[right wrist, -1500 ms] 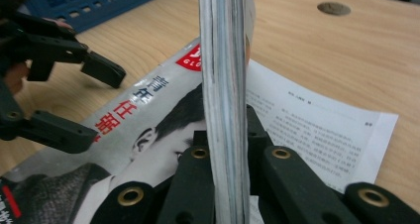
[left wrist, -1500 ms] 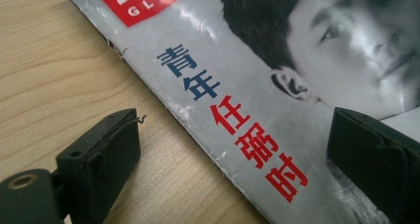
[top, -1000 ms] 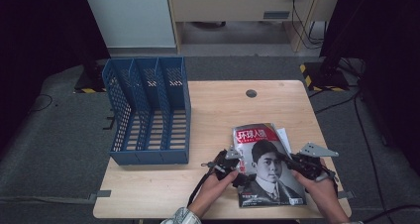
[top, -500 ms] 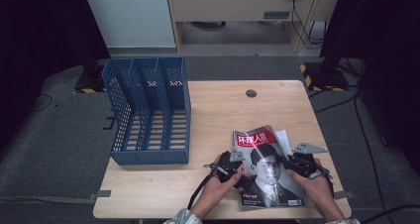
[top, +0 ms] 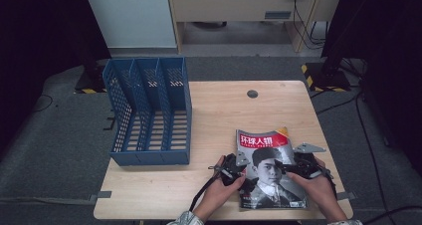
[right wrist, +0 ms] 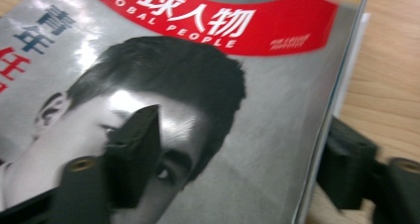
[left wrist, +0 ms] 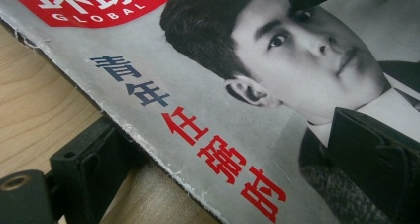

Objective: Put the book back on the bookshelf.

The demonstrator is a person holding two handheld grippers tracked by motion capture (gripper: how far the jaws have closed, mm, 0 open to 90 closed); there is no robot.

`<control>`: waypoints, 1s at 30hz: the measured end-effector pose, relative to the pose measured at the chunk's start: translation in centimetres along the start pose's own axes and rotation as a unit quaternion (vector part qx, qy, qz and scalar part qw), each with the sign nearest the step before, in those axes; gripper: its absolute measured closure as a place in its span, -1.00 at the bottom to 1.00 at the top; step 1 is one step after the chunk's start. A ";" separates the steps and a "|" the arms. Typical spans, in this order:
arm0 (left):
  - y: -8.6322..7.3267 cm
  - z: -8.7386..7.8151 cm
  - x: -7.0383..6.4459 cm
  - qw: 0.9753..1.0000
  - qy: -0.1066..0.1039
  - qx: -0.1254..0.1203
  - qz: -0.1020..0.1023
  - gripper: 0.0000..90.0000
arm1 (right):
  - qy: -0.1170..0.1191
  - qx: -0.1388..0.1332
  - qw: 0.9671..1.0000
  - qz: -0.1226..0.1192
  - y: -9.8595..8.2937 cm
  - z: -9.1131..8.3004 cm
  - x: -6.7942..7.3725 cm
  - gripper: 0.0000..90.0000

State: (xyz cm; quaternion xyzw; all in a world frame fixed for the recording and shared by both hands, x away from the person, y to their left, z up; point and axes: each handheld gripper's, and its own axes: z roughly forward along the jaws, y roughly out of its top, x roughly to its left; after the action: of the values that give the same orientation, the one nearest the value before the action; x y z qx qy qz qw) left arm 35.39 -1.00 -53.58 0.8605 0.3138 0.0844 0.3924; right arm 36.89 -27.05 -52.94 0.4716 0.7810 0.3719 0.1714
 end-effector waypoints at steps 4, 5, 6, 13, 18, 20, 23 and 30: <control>0.0 0.0 0.1 1.000 -0.003 -0.001 -0.003 -0.89 | -0.016 0.009 1.000 -0.001 -0.3 -0.5 -0.3 -0.68; 0.0 0.0 0.1 1.000 -0.004 -0.002 -0.003 -0.89 | -0.021 0.009 1.000 -0.001 -0.4 -0.7 -0.5 -0.70; 0.0 0.0 0.1 1.000 -0.004 -0.002 -0.003 -0.89 | -0.022 0.011 1.000 0.002 -0.4 -0.9 -0.6 -0.73; 0.0 0.0 0.0 1.000 0.000 0.001 0.002 -0.90 | -0.016 0.026 0.999 0.008 -1.0 -1.3 -1.4 -0.79; 0.0 0.0 -0.1 1.000 0.002 0.001 0.002 -0.90 | -0.011 0.038 0.999 0.004 -1.1 -1.2 -1.2 -0.68; 0.0 0.0 -0.1 1.000 0.003 0.001 0.003 -0.89 | -0.004 0.037 0.999 -0.001 -1.1 -1.3 -1.1 -0.52; 0.0 0.0 0.1 1.000 0.000 -0.001 -0.001 -0.88 | -0.001 0.034 0.999 -0.009 -1.2 -1.3 -0.7 -0.44; -0.2 -0.4 0.6 1.000 -0.010 -0.011 -0.018 -0.83 | 0.001 0.026 1.000 -0.006 -1.2 -1.3 -0.1 -0.29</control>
State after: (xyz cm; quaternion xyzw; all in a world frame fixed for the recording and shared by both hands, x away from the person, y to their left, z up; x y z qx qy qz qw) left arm 35.62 -0.23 -53.54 0.8509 0.3245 0.0720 0.4069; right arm 35.44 -28.01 -52.99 0.4711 0.7932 0.3509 0.1608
